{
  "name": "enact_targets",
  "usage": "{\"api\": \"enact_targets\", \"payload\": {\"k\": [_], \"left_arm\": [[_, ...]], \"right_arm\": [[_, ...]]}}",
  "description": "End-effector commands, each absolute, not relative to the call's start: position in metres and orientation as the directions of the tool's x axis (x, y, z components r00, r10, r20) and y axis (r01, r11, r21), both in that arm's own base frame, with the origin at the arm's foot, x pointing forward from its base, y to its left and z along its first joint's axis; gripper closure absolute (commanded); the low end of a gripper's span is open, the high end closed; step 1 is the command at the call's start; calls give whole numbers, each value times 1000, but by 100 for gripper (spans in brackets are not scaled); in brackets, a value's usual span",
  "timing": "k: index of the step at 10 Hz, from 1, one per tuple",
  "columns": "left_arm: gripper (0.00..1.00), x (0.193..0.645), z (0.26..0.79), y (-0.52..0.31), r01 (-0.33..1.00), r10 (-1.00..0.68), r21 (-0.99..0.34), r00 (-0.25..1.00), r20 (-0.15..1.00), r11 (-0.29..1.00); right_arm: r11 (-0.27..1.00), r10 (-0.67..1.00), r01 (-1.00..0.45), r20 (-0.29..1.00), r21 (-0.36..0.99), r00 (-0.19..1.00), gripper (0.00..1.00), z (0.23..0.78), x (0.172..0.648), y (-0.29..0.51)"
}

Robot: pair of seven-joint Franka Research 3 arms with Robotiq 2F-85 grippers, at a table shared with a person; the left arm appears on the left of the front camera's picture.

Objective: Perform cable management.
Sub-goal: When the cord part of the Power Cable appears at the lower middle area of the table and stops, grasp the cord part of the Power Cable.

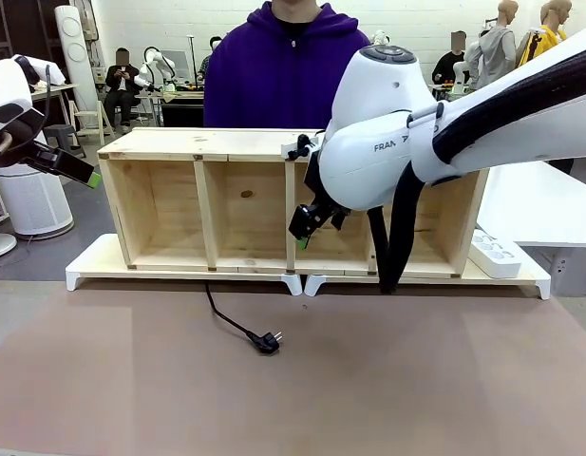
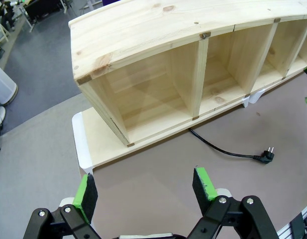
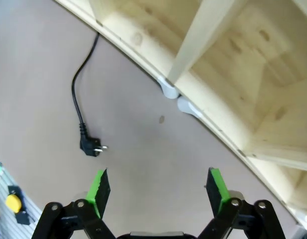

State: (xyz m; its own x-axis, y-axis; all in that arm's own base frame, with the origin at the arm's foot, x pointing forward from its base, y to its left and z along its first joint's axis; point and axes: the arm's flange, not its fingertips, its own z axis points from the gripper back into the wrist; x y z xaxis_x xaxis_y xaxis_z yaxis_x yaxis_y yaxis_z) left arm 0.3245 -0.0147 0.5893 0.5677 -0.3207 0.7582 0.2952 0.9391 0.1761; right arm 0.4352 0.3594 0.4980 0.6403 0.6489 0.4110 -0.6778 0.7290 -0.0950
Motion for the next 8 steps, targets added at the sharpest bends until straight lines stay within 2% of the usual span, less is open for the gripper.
{"api": "enact_targets", "payload": {"k": [1, 8], "left_arm": [[0, 324, 589, -15, 279, -306, 169, 574, 760, 945], [0, 324, 589, -15, 279, -306, 169, 574, 760, 945]], "right_arm": [[723, 656, -684, 414, -103, 631, 0, 484, 425, 377], [621, 745, -778, 382, -99, 547, 0, 408, 399, 432]]}}
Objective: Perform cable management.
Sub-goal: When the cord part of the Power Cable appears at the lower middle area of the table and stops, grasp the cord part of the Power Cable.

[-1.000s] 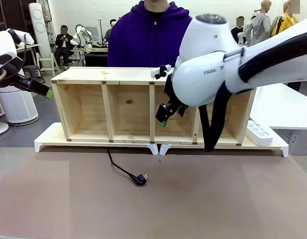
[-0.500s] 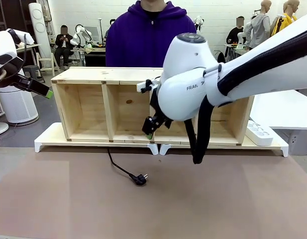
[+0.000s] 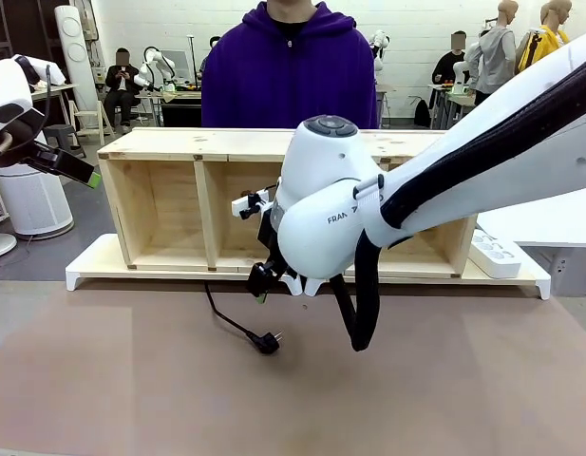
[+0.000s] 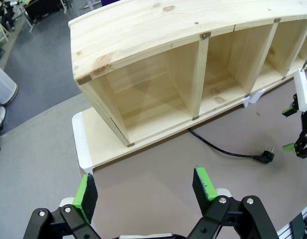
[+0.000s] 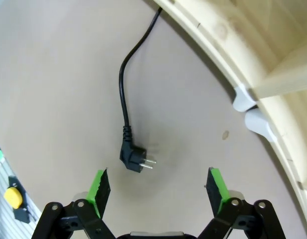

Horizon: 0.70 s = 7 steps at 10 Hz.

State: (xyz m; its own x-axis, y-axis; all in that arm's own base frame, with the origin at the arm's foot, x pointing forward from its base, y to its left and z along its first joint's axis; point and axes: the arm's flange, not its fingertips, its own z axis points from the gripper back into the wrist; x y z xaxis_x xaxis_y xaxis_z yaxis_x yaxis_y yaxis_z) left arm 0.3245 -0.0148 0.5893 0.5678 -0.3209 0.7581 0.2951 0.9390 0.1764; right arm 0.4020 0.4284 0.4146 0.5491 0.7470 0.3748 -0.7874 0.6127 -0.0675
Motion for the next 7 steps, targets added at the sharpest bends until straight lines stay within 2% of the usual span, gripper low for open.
{"api": "enact_targets", "payload": {"k": [1, 7], "left_arm": [[0, 324, 589, -15, 279, -306, 169, 574, 760, 945], [0, 324, 589, -15, 279, -306, 169, 574, 760, 945]], "right_arm": [[623, 743, -776, 386, -99, 547, 0, 408, 401, 434], [605, 755, -793, 372, -76, 540, 0, 410, 402, 430]]}}
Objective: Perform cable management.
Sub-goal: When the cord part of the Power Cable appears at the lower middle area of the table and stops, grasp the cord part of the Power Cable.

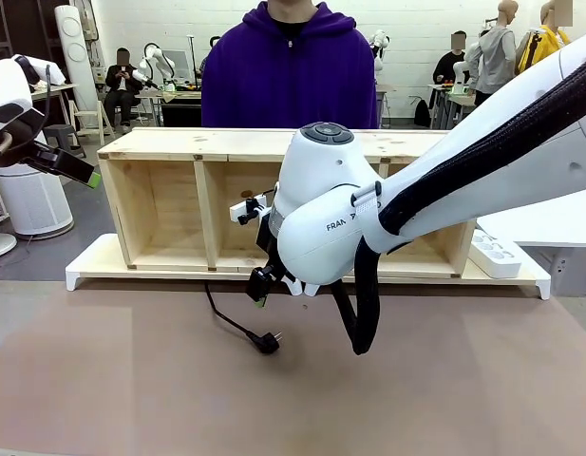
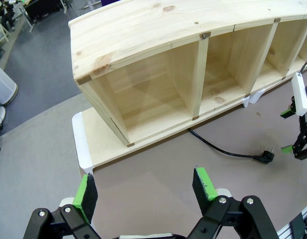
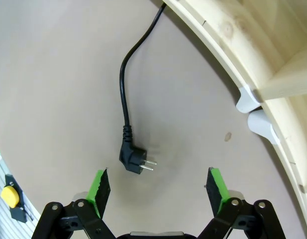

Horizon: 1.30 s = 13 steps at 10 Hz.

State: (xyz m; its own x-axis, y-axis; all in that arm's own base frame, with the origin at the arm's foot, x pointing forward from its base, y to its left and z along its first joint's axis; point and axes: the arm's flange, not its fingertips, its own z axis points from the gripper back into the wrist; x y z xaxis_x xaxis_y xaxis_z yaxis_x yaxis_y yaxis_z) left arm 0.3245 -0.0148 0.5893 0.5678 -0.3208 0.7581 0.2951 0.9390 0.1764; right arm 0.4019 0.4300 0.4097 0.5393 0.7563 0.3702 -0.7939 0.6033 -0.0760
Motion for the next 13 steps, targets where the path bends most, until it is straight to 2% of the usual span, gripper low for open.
{"api": "enact_targets", "payload": {"k": [1, 4, 7, 13], "left_arm": [[0, 324, 589, -15, 279, -306, 169, 574, 760, 945], [0, 324, 589, -15, 279, -306, 169, 574, 760, 945], [0, 324, 589, -15, 279, -306, 169, 574, 760, 945], [0, 324, 589, -15, 279, -306, 169, 574, 760, 945]], "right_arm": [[605, 755, -793, 372, -76, 540, 0, 410, 402, 430], [603, 756, -794, 370, -76, 539, 0, 410, 402, 430], [492, 835, -870, 270, 27, 480, 0, 364, 457, 467], [481, 854, -874, 188, 70, 485, 0, 321, 467, 492]]}}
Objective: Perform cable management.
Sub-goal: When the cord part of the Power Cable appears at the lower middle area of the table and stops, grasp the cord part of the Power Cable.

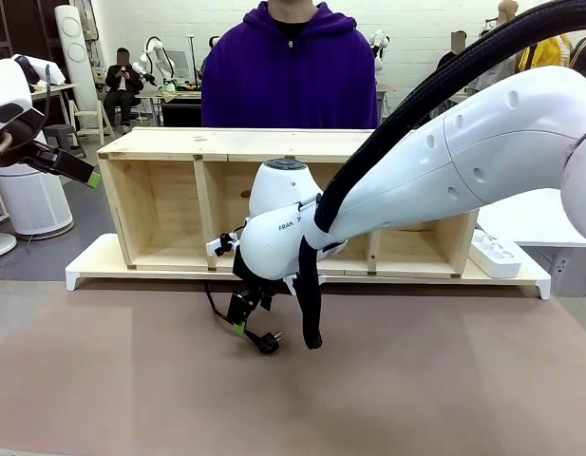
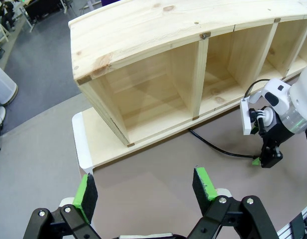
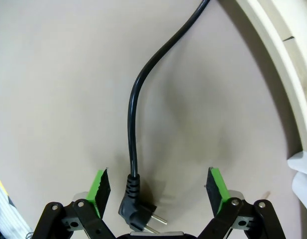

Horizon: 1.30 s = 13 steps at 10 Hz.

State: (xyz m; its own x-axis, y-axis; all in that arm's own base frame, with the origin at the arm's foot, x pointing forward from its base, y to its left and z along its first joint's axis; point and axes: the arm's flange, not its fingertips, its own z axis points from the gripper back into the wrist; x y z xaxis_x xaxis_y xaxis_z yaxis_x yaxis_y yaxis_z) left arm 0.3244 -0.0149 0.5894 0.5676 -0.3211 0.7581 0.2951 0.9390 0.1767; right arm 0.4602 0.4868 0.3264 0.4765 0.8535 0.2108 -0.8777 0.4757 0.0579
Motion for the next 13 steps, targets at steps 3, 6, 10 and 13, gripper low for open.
{"api": "enact_targets", "payload": {"k": [3, 6, 10, 13], "left_arm": [[0, 324, 589, -15, 279, -306, 169, 574, 760, 945], [0, 324, 589, -15, 279, -306, 169, 574, 760, 945], [0, 324, 589, -15, 279, -306, 169, 574, 760, 945], [0, 324, 589, -15, 279, -306, 169, 574, 760, 945]], "right_arm": [[496, 850, -863, 147, 100, 506, 0, 296, 472, 495], [500, 849, -860, 141, 99, 509, 0, 294, 471, 492], [565, 820, -824, 82, 48, 567, 0, 298, 453, 496], [601, 799, -799, 12, 24, 601, 0, 300, 448, 499]]}}
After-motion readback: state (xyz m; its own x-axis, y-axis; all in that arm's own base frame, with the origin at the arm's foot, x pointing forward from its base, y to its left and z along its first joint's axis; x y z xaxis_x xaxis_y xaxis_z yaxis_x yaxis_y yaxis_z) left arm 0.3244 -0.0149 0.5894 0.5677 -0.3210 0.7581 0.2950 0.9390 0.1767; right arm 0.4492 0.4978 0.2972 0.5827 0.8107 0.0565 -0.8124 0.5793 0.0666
